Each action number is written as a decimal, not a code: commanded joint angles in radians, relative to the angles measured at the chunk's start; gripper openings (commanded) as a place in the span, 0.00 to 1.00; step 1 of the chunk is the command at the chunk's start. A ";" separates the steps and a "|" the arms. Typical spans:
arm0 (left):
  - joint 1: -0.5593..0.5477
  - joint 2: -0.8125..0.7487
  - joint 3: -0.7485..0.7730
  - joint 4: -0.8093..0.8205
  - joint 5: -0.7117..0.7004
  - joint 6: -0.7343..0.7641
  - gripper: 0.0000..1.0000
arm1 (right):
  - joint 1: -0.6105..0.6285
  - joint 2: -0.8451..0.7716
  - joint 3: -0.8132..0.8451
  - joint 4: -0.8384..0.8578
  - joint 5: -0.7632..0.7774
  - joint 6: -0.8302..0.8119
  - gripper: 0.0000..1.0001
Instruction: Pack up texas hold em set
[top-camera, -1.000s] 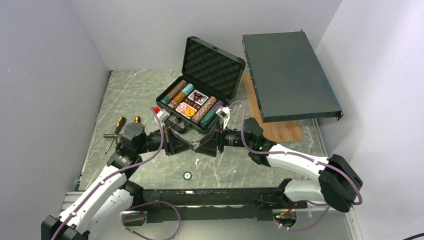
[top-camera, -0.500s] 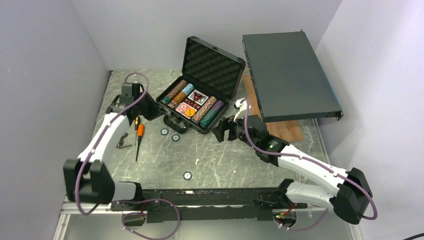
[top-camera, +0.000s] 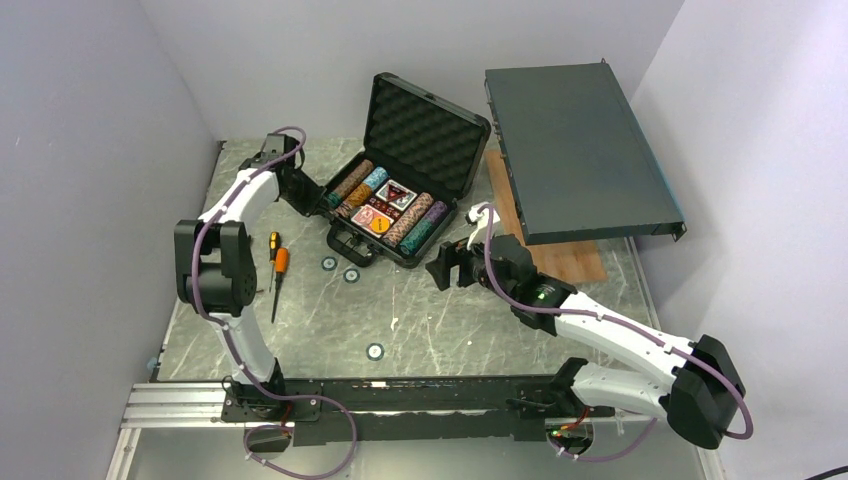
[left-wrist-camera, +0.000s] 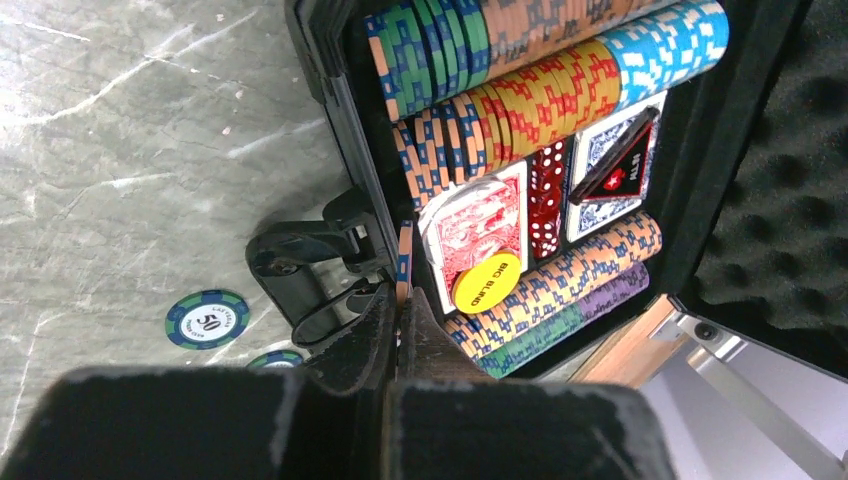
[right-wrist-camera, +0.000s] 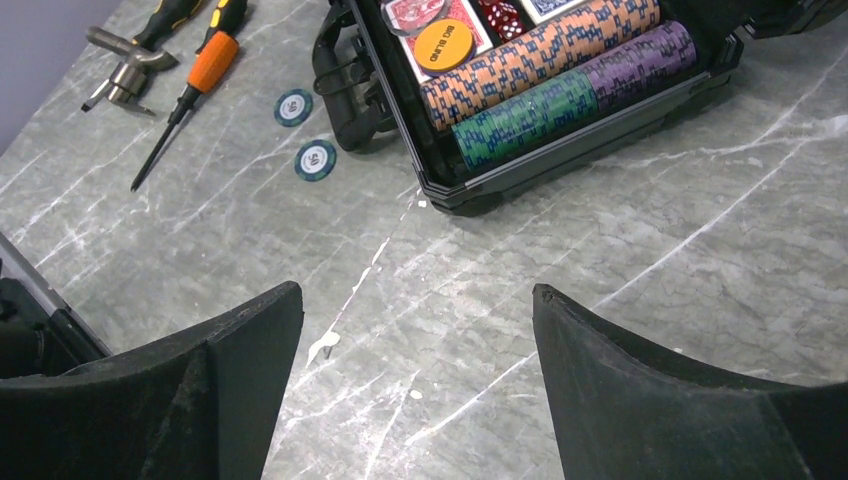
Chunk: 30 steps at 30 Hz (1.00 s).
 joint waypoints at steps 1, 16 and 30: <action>-0.003 -0.003 0.009 0.004 -0.021 -0.058 0.00 | -0.005 -0.020 -0.008 0.059 -0.009 -0.013 0.87; -0.004 0.082 0.065 -0.001 -0.038 -0.064 0.00 | -0.005 -0.007 -0.010 0.065 -0.016 -0.011 0.87; -0.006 0.137 0.110 0.063 0.012 -0.060 0.00 | -0.007 -0.003 -0.015 0.071 -0.016 -0.009 0.87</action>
